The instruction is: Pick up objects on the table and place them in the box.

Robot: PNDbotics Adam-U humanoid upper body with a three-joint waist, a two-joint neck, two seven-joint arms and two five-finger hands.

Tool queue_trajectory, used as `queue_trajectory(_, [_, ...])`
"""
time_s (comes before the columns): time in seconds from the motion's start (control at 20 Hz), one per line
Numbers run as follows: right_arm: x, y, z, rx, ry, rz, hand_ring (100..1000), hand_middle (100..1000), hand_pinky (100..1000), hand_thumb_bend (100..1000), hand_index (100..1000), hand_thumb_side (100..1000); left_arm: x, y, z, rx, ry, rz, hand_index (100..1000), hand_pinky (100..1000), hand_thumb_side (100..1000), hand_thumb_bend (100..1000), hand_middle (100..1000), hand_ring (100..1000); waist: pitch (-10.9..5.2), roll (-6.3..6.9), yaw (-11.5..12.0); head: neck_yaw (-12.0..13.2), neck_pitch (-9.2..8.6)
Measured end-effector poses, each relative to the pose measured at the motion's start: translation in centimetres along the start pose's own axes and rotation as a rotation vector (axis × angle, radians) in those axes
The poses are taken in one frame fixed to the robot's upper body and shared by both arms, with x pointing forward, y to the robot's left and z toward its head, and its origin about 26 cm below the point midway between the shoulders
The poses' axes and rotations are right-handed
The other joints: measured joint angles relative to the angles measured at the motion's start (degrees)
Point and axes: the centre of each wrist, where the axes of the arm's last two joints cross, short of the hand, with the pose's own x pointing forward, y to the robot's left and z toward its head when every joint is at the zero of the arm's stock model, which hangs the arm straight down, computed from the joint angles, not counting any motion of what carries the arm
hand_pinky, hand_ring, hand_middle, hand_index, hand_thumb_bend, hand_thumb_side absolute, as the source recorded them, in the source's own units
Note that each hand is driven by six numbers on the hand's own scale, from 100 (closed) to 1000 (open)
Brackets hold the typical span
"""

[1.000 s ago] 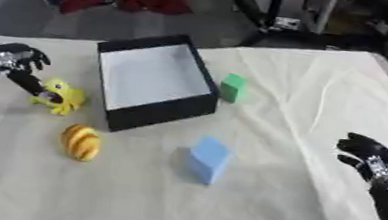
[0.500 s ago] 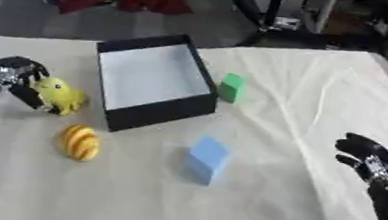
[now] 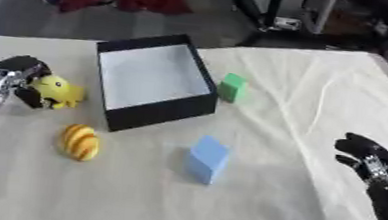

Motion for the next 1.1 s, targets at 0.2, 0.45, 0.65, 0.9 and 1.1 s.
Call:
queue_trajectory(0.2, [0.0,0.0,0.0,0.0,0.001,0.0,844,729,831,100,823,739,0.6,2.3,0.1,0.098,-0.041,0.021,549,595,100,131,380,406,0.0,0.0,0.1,0.0,0.0])
queue_trajectory(0.45, [-0.1,0.0,0.1,-0.001,0.005,-0.001,844,728,831,100,823,740,1.5,6.2,1.1,0.288,-0.137,0.125,552,588,101,171,381,404,0.0,0.0,0.1,0.0,0.0])
queue_trajectory(0.65, [-0.1,0.0,0.1,0.0,0.006,-0.001,844,729,831,100,823,740,4.1,9.3,2.1,0.398,-0.245,0.133,573,601,129,207,402,425,-0.03,0.0,0.1,0.0,0.0])
queue_trajectory(0.9, [-0.1,0.0,0.1,0.004,0.009,-0.005,844,728,831,100,823,740,8.5,9.5,2.1,0.352,-0.386,0.058,595,619,154,231,427,452,-0.07,0.0,-0.6,0.0,0.0])
queue_trajectory(1.1, [-0.2,0.1,0.1,0.007,0.01,-0.006,844,729,831,100,823,741,11.4,7.8,1.3,0.256,-0.445,0.004,665,655,200,332,490,510,-0.07,-0.08,-1.0,0.1,0.0])
